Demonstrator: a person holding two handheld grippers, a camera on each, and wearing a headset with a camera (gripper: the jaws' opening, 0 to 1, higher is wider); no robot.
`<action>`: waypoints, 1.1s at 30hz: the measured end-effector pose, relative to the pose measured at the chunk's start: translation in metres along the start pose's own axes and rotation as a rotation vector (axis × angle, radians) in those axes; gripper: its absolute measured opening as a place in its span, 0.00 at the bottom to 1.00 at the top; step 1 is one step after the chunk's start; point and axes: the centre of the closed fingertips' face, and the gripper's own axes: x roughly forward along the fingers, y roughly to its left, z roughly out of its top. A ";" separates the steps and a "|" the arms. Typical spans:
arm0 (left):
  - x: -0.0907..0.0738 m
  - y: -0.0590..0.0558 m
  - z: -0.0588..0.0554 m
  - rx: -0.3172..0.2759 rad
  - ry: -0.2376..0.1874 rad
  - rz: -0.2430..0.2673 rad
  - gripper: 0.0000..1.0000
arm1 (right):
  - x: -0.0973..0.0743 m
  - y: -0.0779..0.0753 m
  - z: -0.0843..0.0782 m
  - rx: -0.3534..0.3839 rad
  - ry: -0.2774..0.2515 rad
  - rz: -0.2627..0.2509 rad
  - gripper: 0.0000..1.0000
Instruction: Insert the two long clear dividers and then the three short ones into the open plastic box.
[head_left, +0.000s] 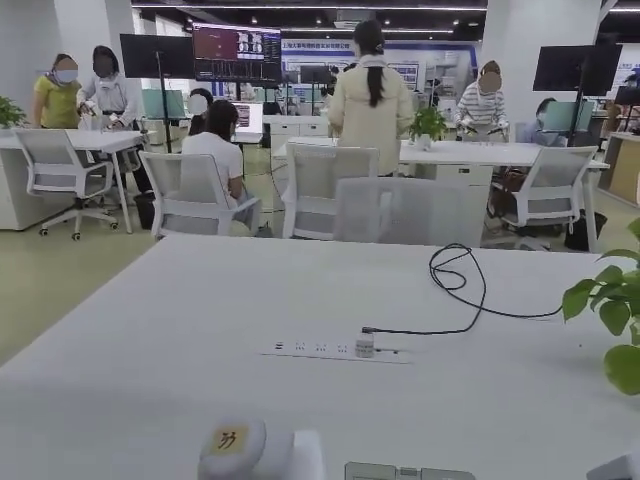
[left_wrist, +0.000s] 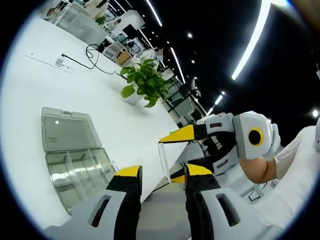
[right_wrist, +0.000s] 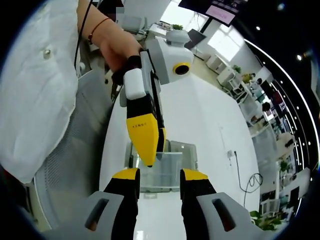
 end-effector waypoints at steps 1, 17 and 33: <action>0.000 0.000 -0.001 -0.008 0.004 0.000 0.27 | 0.000 0.001 0.001 -0.005 0.001 0.001 0.33; 0.004 0.000 -0.008 -0.037 0.015 -0.018 0.04 | 0.003 0.006 0.004 -0.026 0.016 0.019 0.33; 0.003 0.000 -0.006 -0.043 0.002 -0.011 0.00 | 0.004 0.005 0.004 -0.039 0.022 0.015 0.33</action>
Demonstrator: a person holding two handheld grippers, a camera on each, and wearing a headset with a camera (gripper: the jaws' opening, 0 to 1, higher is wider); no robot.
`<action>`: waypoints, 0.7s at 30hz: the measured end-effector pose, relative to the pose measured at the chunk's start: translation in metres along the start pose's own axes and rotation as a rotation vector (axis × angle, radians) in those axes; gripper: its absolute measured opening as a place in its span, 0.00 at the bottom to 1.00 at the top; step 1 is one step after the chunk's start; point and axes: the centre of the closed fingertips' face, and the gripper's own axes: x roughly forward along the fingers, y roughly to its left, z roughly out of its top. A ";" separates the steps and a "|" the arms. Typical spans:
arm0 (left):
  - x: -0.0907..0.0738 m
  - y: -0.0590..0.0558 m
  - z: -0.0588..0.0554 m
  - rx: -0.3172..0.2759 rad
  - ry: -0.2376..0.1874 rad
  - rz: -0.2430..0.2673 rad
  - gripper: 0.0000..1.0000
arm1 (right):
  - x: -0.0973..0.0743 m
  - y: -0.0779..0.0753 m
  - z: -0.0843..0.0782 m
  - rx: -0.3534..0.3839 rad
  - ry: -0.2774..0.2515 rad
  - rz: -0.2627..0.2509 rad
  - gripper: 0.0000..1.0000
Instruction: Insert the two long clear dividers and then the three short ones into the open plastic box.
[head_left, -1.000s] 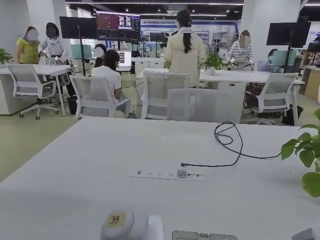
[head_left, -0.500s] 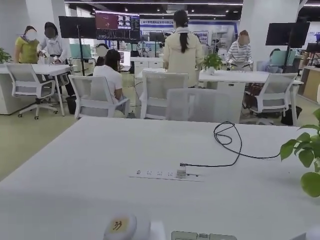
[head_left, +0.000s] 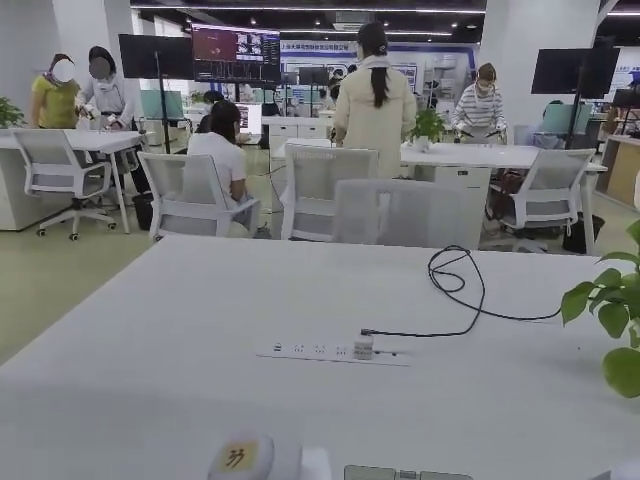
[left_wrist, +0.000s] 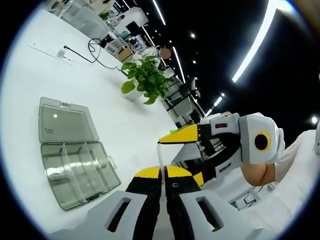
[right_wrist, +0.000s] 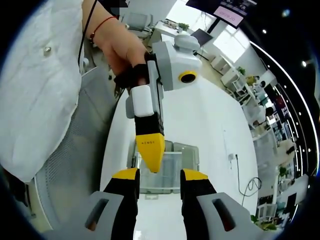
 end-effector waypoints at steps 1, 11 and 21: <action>0.000 0.000 0.000 0.000 -0.001 0.001 0.00 | 0.000 0.000 0.000 -0.001 0.001 -0.001 0.33; -0.004 0.003 0.003 0.003 -0.021 0.013 0.00 | -0.003 -0.005 0.002 0.015 -0.012 -0.009 0.36; -0.016 0.000 -0.005 0.344 0.048 0.012 0.00 | -0.030 -0.024 0.015 0.245 -0.186 0.057 0.37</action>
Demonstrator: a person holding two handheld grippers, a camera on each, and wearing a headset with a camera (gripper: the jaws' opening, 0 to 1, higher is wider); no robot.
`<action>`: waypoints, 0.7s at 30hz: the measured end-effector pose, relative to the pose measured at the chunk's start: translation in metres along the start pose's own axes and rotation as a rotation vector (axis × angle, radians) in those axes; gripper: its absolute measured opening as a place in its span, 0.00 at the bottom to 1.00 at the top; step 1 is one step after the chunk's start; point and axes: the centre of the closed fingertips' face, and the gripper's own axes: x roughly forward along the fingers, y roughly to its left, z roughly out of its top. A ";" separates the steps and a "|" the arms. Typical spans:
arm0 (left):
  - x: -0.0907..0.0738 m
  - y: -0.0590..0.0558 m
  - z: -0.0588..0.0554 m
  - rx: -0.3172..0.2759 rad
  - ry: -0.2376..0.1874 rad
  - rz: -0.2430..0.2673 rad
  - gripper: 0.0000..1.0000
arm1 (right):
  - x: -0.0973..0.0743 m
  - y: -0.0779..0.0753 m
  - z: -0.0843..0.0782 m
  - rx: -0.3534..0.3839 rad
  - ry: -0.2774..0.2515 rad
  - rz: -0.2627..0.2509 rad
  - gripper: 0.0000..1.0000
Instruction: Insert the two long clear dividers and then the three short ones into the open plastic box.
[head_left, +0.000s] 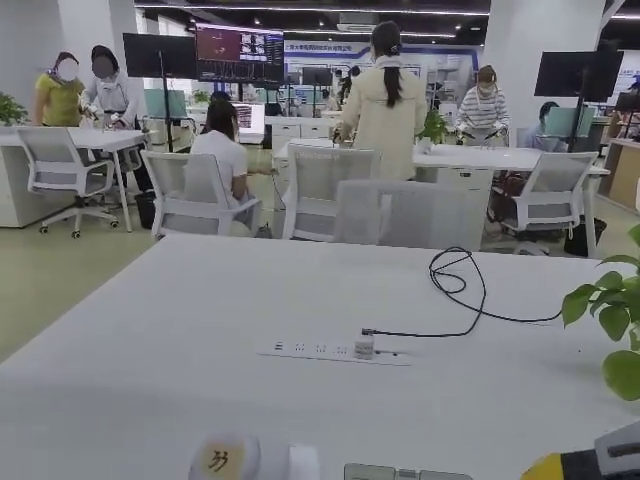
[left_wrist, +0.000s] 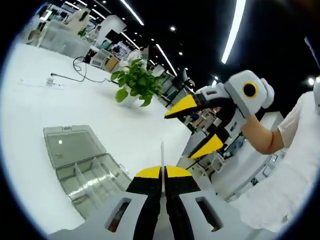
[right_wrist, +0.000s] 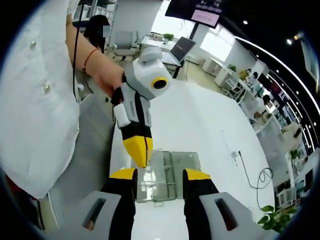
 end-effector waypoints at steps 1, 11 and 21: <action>0.000 -0.001 -0.001 0.052 0.002 -0.005 0.00 | -0.001 0.001 0.001 0.014 -0.008 0.015 0.37; -0.004 -0.023 -0.011 0.276 0.033 -0.081 0.00 | -0.007 0.026 0.008 0.086 -0.036 0.256 0.26; -0.011 -0.040 -0.011 0.371 0.033 -0.148 0.00 | 0.002 0.053 0.008 0.058 0.007 0.424 0.16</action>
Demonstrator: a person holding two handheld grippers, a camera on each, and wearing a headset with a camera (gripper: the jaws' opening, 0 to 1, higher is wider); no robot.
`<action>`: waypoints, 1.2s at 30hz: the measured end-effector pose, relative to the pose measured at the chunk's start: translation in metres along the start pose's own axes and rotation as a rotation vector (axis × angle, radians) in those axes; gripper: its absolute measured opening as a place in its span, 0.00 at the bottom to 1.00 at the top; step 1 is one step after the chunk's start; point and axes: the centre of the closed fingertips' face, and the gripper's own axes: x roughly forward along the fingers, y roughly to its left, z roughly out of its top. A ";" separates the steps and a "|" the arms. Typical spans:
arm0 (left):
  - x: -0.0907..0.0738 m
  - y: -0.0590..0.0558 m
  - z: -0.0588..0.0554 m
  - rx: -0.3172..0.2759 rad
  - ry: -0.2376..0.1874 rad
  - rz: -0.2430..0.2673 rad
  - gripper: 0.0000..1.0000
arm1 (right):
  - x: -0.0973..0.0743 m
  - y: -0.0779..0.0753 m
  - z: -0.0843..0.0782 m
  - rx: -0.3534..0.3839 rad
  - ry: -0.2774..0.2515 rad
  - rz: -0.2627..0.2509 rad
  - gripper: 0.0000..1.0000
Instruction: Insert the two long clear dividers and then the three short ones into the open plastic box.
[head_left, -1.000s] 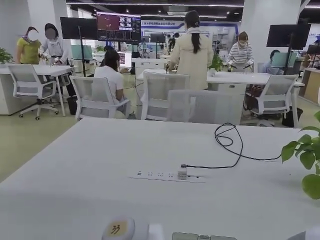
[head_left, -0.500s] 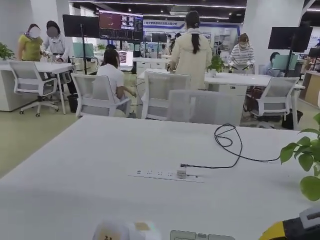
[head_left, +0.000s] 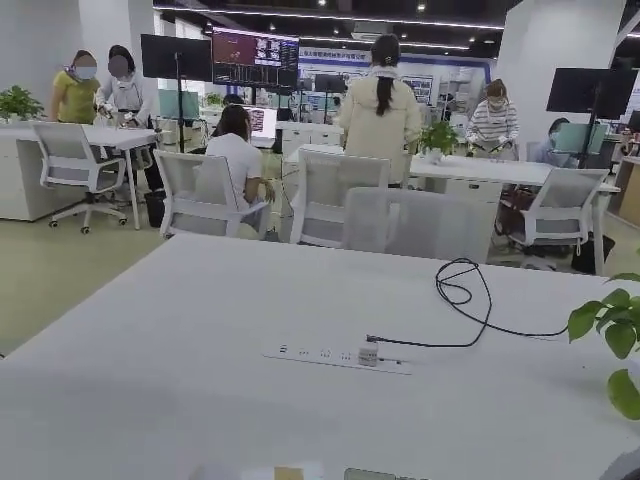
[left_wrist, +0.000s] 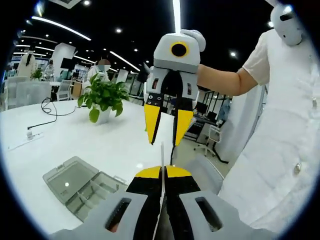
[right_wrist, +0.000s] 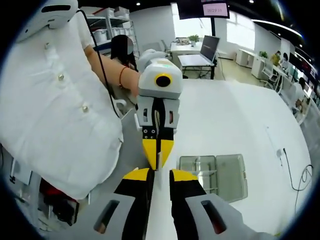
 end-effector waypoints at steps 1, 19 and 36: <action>-0.001 -0.001 0.001 0.005 -0.002 -0.004 0.00 | 0.002 0.002 0.000 0.001 0.001 0.020 0.15; -0.007 -0.014 0.004 0.035 -0.033 -0.020 0.00 | 0.014 0.018 0.000 -0.007 0.014 0.128 0.03; -0.009 -0.016 -0.002 0.046 -0.032 0.001 0.00 | 0.020 0.021 -0.002 -0.024 0.013 0.135 0.03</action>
